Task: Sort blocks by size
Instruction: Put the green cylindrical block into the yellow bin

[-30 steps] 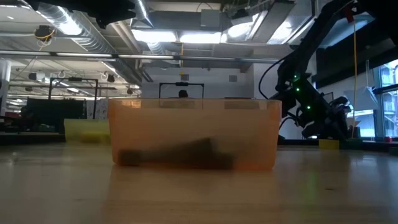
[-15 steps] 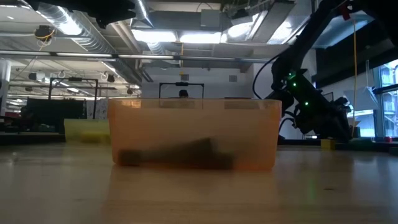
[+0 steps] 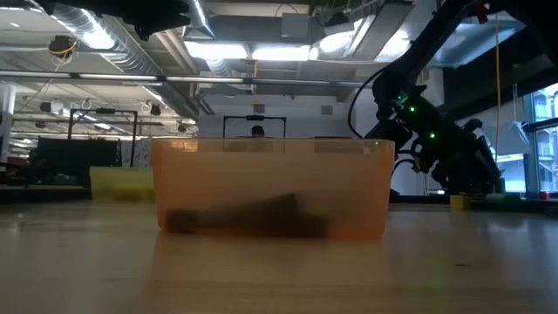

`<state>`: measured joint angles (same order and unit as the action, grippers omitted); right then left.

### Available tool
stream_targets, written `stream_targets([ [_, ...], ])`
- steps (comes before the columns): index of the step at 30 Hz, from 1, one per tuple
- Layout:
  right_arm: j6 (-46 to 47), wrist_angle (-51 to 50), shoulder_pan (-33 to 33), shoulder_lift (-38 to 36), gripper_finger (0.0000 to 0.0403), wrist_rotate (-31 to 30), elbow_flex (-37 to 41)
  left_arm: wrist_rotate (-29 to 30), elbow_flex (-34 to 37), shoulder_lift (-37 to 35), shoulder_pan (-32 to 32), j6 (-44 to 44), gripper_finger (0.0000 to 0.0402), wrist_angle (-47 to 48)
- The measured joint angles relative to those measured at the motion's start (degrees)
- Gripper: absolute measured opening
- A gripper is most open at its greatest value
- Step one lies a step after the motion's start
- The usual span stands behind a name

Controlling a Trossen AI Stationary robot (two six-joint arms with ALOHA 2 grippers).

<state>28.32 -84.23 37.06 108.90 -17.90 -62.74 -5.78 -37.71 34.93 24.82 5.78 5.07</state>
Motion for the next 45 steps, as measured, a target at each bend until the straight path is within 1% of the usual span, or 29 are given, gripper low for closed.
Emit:
stream_targets([
  [6, 0.2, 2.0, 0.1, 0.0, 0.0109, 0.7, 0.2, 0.0, 0.0, 0.0, 0.0, 0.0, 0.0182, 0.1],
  [8, 0.2, 2.2, 0.1, -0.1, 0.0116, 1.4, 1.0, 0.0, 0.0, 0.0, 0.0, 0.0, 0.0182, 0.1],
  [11, 0.2, 3.1, 0.1, -0.1, 0.0141, 2.1, 2.8, 0.0, 0.0, 0.0, 0.0, 0.0, 0.0182, 0.1],
  [17, 1.5, 3.6, 0.1, -0.1, 0.0207, 2.0, 5.6, 0.0, 0.0, 0.0, 0.0, 0.0, 0.0182, 0.0],
  [21, 1.4, 3.7, 0.1, -1.6, 0.0229, 2.0, 5.1, 0.0, 0.0, 0.0, 0.0, 0.0, 0.0182, -0.1],
  [23, 1.0, 3.6, 0.1, -3.2, 0.0231, 2.3, 4.7, 0.0, 0.0, 0.0, 0.0, 0.0, 0.0182, -0.1],
  [28, 0.5, 4.4, 0.1, -9.9, 0.0225, 3.4, 4.1, 0.0, 0.0, 0.0, 0.0, 0.1, 0.0182, -0.1],
  [33, 3.3, 9.1, 1.6, -15.1, 0.0221, 3.6, 7.4, 0.0, 0.0, 0.0, 0.0, 0.0, 0.0182, 0.0],
  [37, 5.2, 14.1, 3.9, -17.1, 0.0221, 3.9, 12.4, 0.0, 0.0, 0.0, 0.0, 0.0, 0.0182, 0.3],
  [45, 6.0, 21.9, 7.0, -17.1, 0.0221, 3.8, 18.3, 0.0, 0.0, 0.0, 0.0, 0.1, 0.0182, -0.1],
])
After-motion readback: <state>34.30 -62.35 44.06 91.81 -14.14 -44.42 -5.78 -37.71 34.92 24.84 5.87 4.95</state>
